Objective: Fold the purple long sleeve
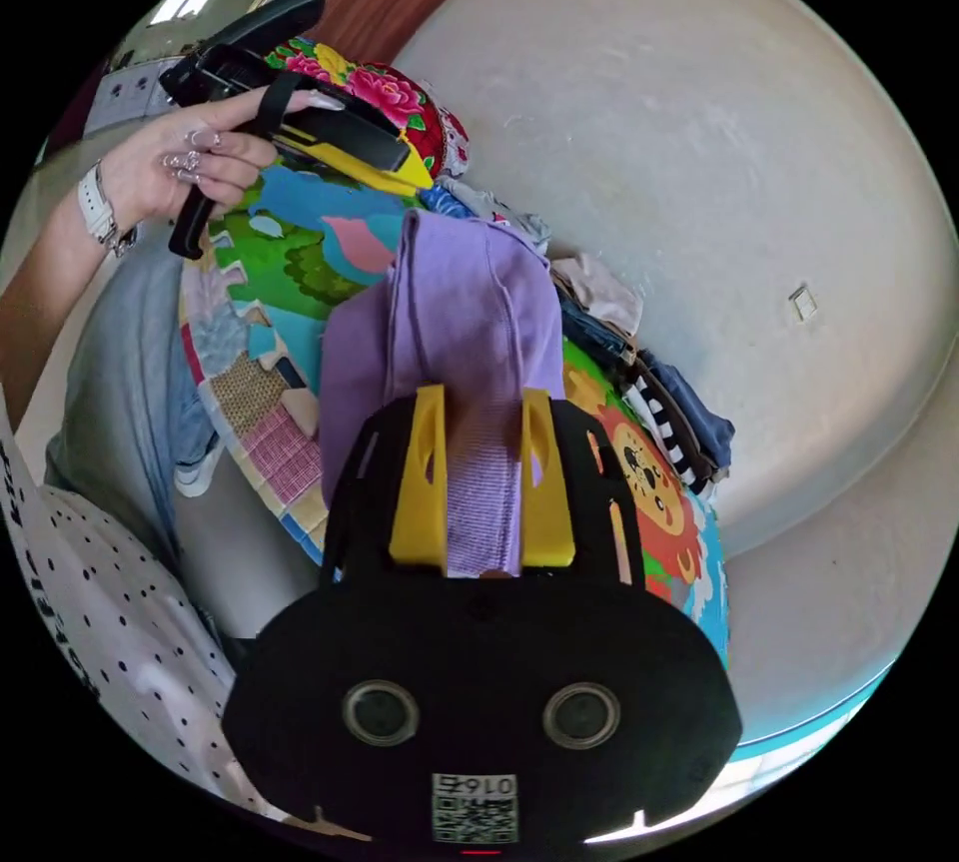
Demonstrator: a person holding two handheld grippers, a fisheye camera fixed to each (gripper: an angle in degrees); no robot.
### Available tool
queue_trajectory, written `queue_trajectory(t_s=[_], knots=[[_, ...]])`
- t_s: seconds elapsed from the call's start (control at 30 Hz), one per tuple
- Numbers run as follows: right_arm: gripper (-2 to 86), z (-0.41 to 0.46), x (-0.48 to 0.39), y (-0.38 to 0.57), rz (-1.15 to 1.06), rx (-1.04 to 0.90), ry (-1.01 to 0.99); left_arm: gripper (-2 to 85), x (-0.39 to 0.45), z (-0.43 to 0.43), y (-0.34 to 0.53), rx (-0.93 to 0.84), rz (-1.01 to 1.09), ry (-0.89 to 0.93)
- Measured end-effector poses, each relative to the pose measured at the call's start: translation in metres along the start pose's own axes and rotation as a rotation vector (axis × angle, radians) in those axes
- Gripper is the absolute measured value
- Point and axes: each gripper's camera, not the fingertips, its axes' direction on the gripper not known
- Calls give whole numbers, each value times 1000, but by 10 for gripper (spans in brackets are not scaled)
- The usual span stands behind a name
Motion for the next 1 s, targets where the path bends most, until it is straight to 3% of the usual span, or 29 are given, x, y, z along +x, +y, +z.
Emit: queue_trajectory(t_s=[0.3, 0.5, 0.63, 0.8, 0.9, 1.0], knots=[[52, -54, 7, 69, 189, 177, -174, 100, 61, 3, 16, -108, 118, 128], [50, -85, 3, 97, 245, 289, 6, 42, 96, -49, 47, 29, 155, 186], [48, -98, 41, 109, 362, 318, -35, 34, 126, -109, 56, 94, 214, -27], [47, -109, 95, 108, 507, 288, 230, 30, 150, -179, 43, 142, 228, -248], [46, -128, 136, 112, 674, 370, 317, 27, 169, -228, 27, 248, 224, -357], [46, -145, 153, 102, 631, 449, 492, 25, 201, -277, 18, 424, 256, -405]])
